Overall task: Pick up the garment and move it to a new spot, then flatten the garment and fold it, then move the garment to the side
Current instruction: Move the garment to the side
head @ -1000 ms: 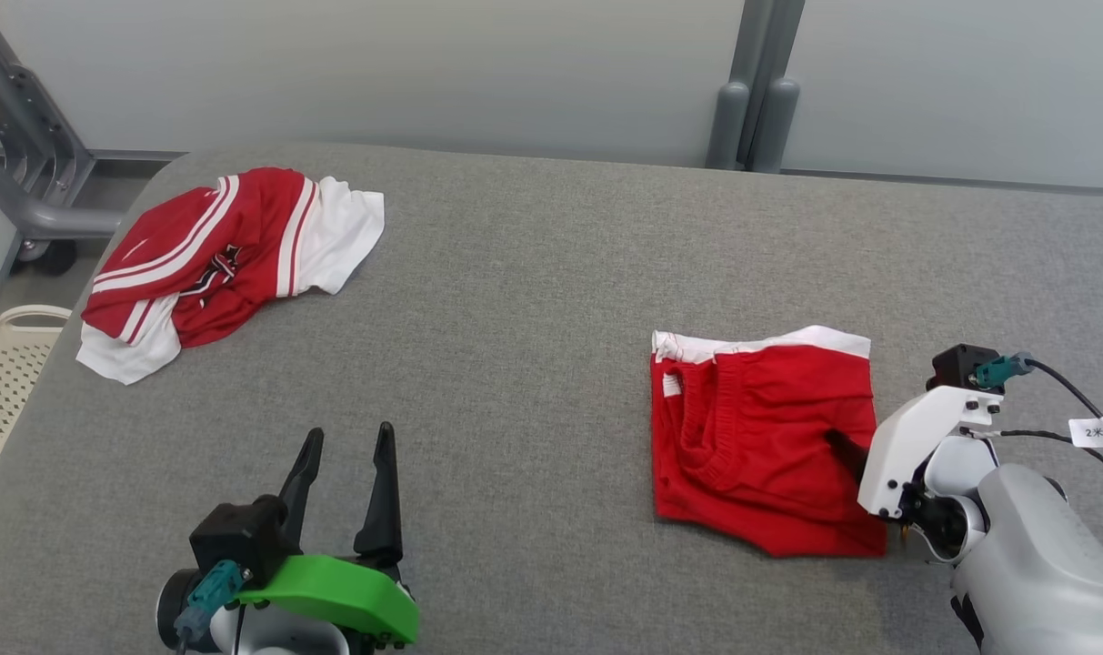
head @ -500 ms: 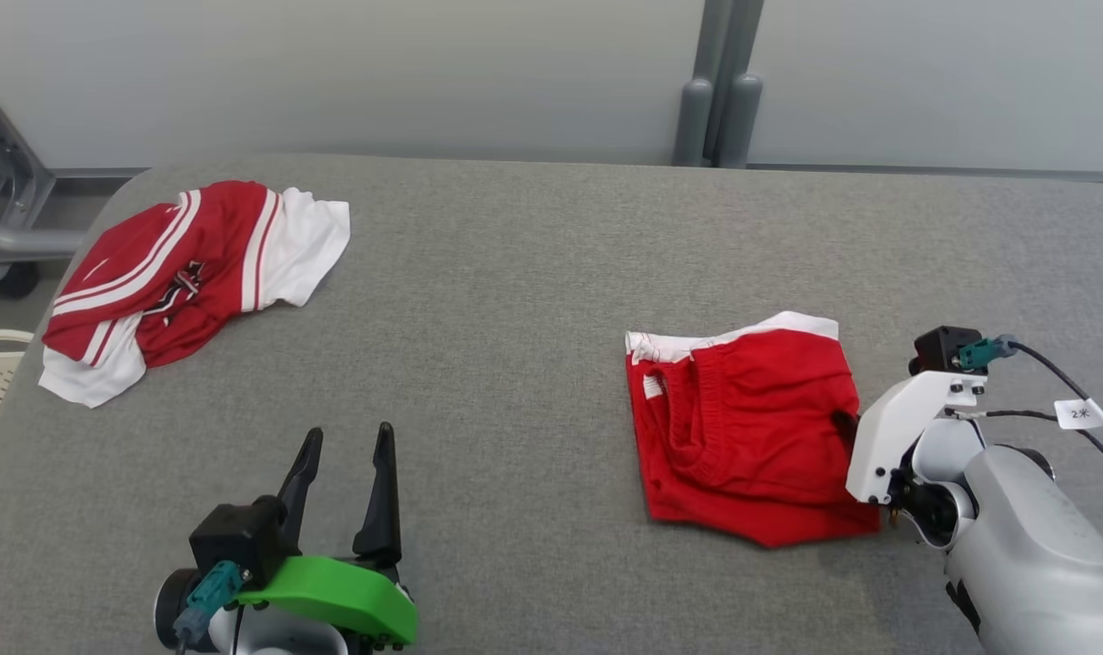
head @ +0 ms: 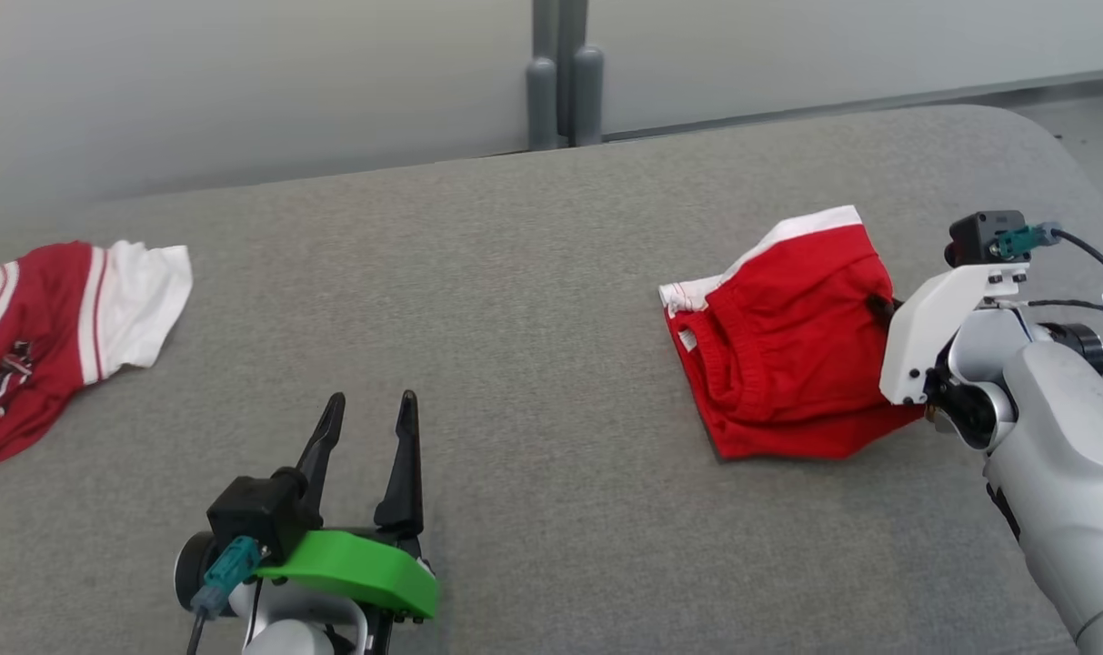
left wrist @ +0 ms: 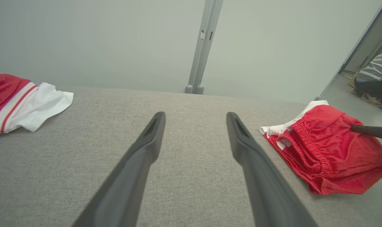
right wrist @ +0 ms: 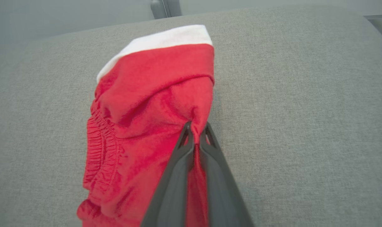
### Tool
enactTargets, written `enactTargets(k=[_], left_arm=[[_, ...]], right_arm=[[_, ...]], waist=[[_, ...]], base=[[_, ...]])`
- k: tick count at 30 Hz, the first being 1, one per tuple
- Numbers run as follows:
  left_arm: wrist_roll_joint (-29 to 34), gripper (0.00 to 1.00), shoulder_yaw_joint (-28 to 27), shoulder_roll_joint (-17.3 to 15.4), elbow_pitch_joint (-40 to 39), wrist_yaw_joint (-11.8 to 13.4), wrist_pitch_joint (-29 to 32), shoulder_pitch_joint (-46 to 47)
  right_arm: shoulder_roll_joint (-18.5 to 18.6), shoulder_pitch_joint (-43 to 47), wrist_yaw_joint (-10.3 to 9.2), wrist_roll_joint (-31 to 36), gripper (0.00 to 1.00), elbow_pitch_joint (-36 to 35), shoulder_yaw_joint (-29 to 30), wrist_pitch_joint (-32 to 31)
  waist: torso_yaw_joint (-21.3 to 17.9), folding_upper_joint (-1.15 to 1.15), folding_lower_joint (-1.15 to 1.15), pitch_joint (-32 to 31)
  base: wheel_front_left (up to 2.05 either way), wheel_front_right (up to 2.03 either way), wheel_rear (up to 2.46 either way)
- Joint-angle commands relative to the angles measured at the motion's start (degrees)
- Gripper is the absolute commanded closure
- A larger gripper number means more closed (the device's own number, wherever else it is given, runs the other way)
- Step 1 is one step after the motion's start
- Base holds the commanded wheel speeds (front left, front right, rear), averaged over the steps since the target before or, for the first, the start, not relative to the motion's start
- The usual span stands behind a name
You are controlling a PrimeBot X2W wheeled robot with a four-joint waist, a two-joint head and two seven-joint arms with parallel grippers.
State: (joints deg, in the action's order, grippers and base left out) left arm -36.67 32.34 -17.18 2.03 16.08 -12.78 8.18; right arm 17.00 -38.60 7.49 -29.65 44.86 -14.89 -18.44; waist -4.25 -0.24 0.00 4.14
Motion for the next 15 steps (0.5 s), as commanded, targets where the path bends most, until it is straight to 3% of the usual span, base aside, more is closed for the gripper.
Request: enactTargets(k=[1,8,15], left_arm=[[0.3,0.00,0.1,0.1,0.1,-0.3,-0.3,1.1],[1.3,0.00,1.2,0.4,0.9,-1.1,0.4,4.0],[2.0,0.00,1.7,0.3,1.4,-1.2,0.9,6.0]], right_arm=[[0.0,-0.8,0.00,0.3,1.00,-0.2,-0.2,0.3],[-0.9,-4.2,0.00,0.4,1.00,0.6,-1.4,1.5],[-1.8,-7.1,0.00,0.3,1.00,2.8,-1.8,3.6]], waist=[[-5.3,0.24,0.00,2.4],[-10.1,0.24,0.00,4.8],[-10.4,0.24,0.00,6.3]], base=[[0.00,0.00,0.00],[0.00,0.00,0.00],[0.00,0.00,0.00]])
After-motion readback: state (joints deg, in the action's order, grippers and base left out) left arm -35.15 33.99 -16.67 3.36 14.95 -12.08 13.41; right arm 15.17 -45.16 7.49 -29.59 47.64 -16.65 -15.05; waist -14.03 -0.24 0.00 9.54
